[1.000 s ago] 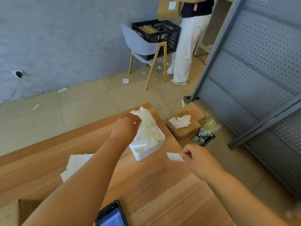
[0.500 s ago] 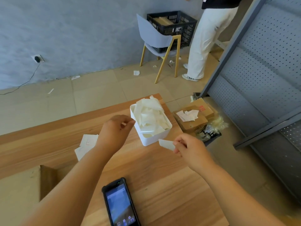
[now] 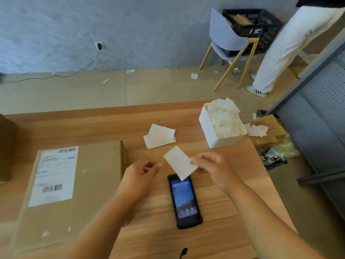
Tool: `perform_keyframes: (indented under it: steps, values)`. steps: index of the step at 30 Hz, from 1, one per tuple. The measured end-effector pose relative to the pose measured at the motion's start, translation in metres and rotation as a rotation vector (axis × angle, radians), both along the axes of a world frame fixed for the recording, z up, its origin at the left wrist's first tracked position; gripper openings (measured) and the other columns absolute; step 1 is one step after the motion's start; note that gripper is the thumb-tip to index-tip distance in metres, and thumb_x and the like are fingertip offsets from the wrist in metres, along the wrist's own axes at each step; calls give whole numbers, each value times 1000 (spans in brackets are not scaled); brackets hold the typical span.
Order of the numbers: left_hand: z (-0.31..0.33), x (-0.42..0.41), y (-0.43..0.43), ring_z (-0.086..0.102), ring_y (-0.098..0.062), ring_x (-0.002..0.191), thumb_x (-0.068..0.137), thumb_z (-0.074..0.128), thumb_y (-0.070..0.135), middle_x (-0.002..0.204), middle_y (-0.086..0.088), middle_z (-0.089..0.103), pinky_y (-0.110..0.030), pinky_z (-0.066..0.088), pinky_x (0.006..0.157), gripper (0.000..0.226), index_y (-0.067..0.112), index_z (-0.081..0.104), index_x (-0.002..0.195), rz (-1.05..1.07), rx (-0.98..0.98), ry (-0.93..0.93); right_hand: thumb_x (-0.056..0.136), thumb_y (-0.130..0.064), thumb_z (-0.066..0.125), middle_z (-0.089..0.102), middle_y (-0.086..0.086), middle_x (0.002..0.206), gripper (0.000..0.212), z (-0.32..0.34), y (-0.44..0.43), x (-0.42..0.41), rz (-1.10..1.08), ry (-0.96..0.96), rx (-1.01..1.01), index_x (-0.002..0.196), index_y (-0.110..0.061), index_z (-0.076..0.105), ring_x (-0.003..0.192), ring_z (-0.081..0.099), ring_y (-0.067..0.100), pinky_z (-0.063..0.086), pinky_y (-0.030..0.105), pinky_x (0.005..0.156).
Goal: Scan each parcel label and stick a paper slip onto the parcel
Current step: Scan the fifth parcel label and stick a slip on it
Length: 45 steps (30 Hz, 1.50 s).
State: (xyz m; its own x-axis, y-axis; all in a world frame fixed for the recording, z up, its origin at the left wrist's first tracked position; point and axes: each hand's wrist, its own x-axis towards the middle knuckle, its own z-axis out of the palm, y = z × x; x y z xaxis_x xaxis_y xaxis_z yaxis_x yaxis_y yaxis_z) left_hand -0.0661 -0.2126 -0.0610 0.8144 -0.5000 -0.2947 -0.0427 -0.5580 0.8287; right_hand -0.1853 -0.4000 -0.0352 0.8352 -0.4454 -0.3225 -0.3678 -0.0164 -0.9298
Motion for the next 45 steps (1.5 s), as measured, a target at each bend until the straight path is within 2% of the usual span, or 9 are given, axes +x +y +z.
perform_keyframes:
  steps: [5, 11, 15, 24, 30, 33, 38, 41, 45]
  values:
    - [6, 14, 61, 60, 0, 67, 85, 60, 40, 71, 11, 66, -10, 39, 52, 7, 40, 64, 79, 78, -44, 13, 83, -21, 70, 74, 5, 83, 13, 0, 55, 31, 72, 19, 11, 75, -11, 71, 79, 69, 18, 55, 24, 66]
    - [12, 29, 127, 59, 5, 77, 84, 62, 41, 93, 17, 62, -6, 42, 56, 18, 44, 54, 99, 122, -100, 17, 77, -5, 70, 69, 4, 92, 17, -3, 119, 59, 208, 116, -66, 83, -20, 66, 81, 70, 25, 58, 35, 66]
    - [12, 38, 165, 65, -8, 76, 85, 63, 26, 81, 10, 69, -22, 51, 68, 10, 35, 62, 90, 148, -156, 59, 78, -2, 68, 68, 1, 92, 22, -2, 154, 73, 278, 105, -90, 84, -23, 65, 79, 67, 15, 52, 23, 59]
    - [-1, 42, 220, 60, -7, 59, 82, 68, 19, 62, 6, 66, -31, 52, 65, 12, 22, 66, 71, 236, -195, 122, 76, -2, 71, 69, -7, 88, 31, -13, 203, 80, 337, 72, -117, 85, -31, 66, 79, 65, 9, 56, 35, 71]
    - [-6, 47, 216, 58, -7, 60, 81, 69, 20, 60, 6, 62, -34, 51, 69, 16, 19, 62, 67, 285, -247, 171, 81, -14, 73, 69, -8, 88, 18, -22, 203, 93, 59, 114, -163, 87, -27, 62, 74, 63, 4, 49, 19, 62]
    - [-6, 54, 199, 59, -7, 63, 81, 68, 25, 64, 6, 64, -34, 52, 72, 15, 18, 64, 70, 319, -243, 191, 86, -20, 69, 68, -5, 82, 9, -25, 197, 104, -2, 140, -201, 80, -24, 63, 69, 59, 9, 49, 26, 66]
    - [-7, 77, 175, 62, -11, 78, 81, 68, 35, 87, 7, 67, -30, 51, 68, 13, 24, 67, 74, 398, -191, 166, 89, -14, 64, 66, 3, 84, 11, -30, 184, 131, -63, 111, -116, 81, -19, 58, 78, 63, 18, 52, 29, 63]
    - [-10, 93, 163, 62, -15, 73, 83, 67, 32, 78, 2, 68, -25, 49, 57, 12, 24, 67, 75, 398, -153, 129, 90, -13, 63, 66, 5, 92, 12, -35, 179, 146, -82, 111, -137, 85, -20, 55, 79, 65, 17, 51, 23, 56]
    - [-15, 113, 150, 64, -21, 72, 84, 65, 27, 78, 0, 69, -37, 54, 69, 10, 20, 66, 78, 400, -82, 118, 87, -15, 67, 66, -3, 81, 27, -40, 172, 162, -83, 101, -281, 83, -30, 45, 57, 61, 7, 50, 23, 51]
